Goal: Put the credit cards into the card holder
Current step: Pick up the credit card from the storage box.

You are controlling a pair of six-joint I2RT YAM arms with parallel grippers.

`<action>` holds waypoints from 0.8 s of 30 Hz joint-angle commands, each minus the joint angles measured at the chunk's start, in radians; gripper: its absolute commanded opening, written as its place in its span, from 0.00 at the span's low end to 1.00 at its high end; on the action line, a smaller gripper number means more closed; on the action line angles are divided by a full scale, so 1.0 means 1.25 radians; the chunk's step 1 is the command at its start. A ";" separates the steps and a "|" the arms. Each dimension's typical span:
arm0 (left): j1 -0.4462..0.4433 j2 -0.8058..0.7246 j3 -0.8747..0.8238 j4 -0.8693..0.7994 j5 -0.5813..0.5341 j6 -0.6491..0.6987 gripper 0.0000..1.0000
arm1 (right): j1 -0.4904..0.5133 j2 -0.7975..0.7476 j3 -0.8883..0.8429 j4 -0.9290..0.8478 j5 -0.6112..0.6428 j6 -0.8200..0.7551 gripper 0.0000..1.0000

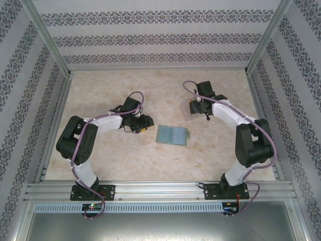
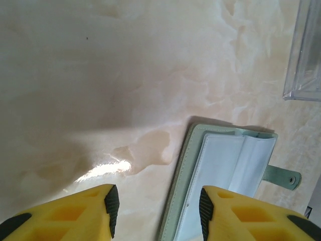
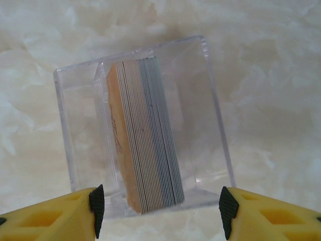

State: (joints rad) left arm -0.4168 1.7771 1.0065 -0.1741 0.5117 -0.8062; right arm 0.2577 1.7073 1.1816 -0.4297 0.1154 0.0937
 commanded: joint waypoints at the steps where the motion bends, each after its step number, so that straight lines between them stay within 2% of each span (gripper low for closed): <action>1: 0.005 -0.016 0.000 -0.029 -0.021 0.025 0.48 | -0.001 0.047 0.056 -0.041 0.020 -0.064 0.65; 8: 0.005 -0.021 -0.002 -0.031 -0.029 0.028 0.49 | -0.004 0.108 0.119 -0.048 0.132 -0.073 0.65; 13: 0.005 -0.016 0.005 -0.039 -0.032 0.032 0.49 | -0.012 0.092 0.136 -0.051 0.127 -0.073 0.64; 17: 0.004 -0.013 -0.004 -0.019 -0.028 0.024 0.49 | -0.014 0.084 0.127 -0.040 0.131 -0.084 0.58; 22: 0.005 -0.003 -0.001 -0.021 -0.018 0.024 0.49 | -0.021 0.094 0.127 -0.053 0.104 -0.087 0.31; 24: 0.004 0.001 0.000 -0.017 -0.015 0.024 0.49 | -0.025 0.093 0.126 -0.054 0.086 -0.083 0.25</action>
State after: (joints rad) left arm -0.4168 1.7763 1.0061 -0.1799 0.4892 -0.7891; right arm 0.2459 1.8355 1.3270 -0.4721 0.2298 -0.0090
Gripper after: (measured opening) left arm 0.494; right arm 0.259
